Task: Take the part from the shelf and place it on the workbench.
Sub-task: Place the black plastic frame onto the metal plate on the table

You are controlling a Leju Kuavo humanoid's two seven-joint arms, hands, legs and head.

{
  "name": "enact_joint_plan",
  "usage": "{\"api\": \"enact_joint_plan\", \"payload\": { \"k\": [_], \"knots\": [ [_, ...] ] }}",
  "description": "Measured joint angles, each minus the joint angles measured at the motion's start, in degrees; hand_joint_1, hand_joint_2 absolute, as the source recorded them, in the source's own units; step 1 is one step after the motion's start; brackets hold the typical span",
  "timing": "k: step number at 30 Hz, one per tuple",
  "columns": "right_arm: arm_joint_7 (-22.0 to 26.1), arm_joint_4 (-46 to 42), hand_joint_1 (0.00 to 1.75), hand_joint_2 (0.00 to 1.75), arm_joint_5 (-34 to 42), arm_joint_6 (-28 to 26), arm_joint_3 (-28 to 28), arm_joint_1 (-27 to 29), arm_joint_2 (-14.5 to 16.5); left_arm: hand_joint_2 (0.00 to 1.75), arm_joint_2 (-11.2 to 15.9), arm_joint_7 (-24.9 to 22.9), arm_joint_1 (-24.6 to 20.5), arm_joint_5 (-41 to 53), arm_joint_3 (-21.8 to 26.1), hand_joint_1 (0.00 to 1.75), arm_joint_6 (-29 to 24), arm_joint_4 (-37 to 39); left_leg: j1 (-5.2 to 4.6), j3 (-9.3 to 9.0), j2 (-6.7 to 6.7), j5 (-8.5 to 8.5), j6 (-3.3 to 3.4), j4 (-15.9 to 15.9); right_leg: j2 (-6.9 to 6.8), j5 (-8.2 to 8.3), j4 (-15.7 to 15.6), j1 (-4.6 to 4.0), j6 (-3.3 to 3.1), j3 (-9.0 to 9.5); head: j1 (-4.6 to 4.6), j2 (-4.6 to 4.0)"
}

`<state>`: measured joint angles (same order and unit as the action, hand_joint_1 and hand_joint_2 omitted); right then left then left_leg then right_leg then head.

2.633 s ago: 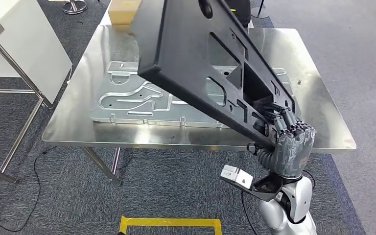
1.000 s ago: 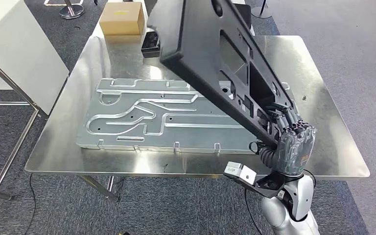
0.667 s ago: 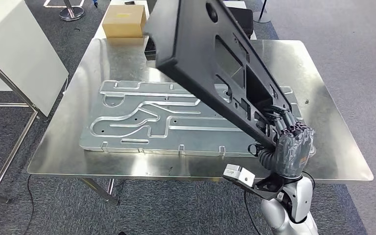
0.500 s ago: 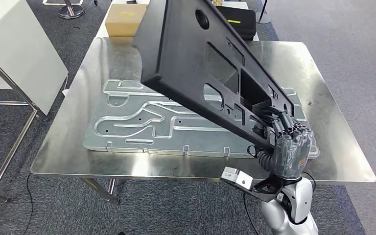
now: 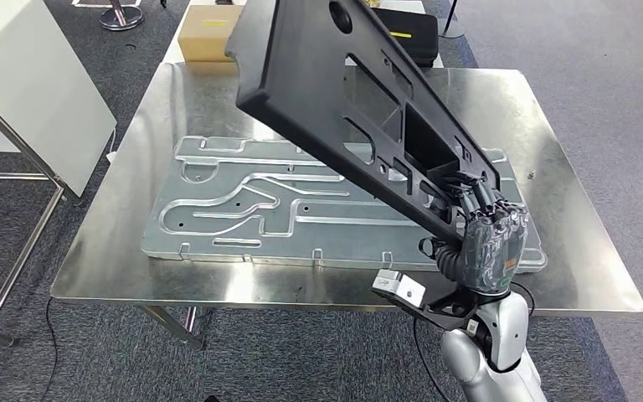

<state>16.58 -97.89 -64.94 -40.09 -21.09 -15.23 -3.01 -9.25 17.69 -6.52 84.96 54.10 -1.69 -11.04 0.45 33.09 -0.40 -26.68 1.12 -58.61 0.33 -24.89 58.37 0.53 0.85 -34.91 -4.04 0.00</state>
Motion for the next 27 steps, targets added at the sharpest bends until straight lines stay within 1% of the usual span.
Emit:
{"api": "enact_joint_plan", "payload": {
  "k": [2,7,12,17,20,24,27],
  "knots": [
    [-1.7,0.9,1.75,1.75,-2.0,0.0,-0.8,-1.3,-0.3,0.0,0.0,-0.3,-0.1,0.1,-0.1,0.0,-0.1,0.0,0.01,-0.01,0.0,0.0,-0.01,0.0,0.0,-0.03,0.1,-0.01,0.03,-0.03,0.0,0.0],
    [-9.2,5.7,1.75,1.75,-11.8,1.8,-2.9,-7.4,-1.4,0.0,0.0,-1.1,-0.6,0.9,-1.1,0.0,-0.1,0.0,0.02,-0.02,0.02,0.06,-0.08,0.0,0.01,-0.03,0.2,-0.01,0.03,-0.13,0.0,0.0],
    [-13.8,13.5,1.75,1.75,-17.7,6.2,-5.3,-14.9,-2.4,0.0,-0.1,-1.2,-1.0,1.4,-2.2,0.0,0.5,0.0,0.03,-0.03,0.02,0.13,-0.11,0.0,0.01,-0.02,0.3,-0.02,0.03,-0.14,0.01,0.0],
    [-16.4,23.5,1.75,1.75,-18.7,9.4,-7.9,-22.5,-2.7,0.0,-0.1,-1.4,-1.4,1.8,-3.1,0.0,1.2,0.0,0.02,-0.03,0.0,0.16,-0.11,0.0,0.0,-0.01,0.4,-0.01,0.02,-0.15,0.01,0.0],
    [-17.5,29.0,1.75,1.75,-18.8,10.0,-9.2,-25.5,-2.8,0.0,-0.1,-1.7,-1.5,1.9,-3.5,0.0,1.2,0.0,0.02,-0.01,-0.03,0.15,-0.11,0.0,-0.01,-0.02,0.4,-0.02,0.02,-0.17,0.01,0.0],
    [-18.7,34.9,1.75,1.75,-18.6,9.9,-10.4,-27.2,-2.8,0.0,-0.2,-1.9,-1.6,1.9,-4.1,0.0,1.3,0.0,0.02,0.02,-0.04,0.14,-0.1,0.0,-0.02,-0.04,0.4,-0.02,0.02,-0.19,0.0,0.0],
    [-18.8,36.4,1.75,1.75,-18.4,9.8,-10.7,-27.3,-2.8,0.0,-0.2,-2.0,-1.7,1.9,-4.2,0.0,1.3,0.0,0.02,0.03,-0.05,0.13,-0.1,0.0,-0.02,-0.04,0.4,-0.02,0.02,-0.19,0.0,0.0]
  ]
}}
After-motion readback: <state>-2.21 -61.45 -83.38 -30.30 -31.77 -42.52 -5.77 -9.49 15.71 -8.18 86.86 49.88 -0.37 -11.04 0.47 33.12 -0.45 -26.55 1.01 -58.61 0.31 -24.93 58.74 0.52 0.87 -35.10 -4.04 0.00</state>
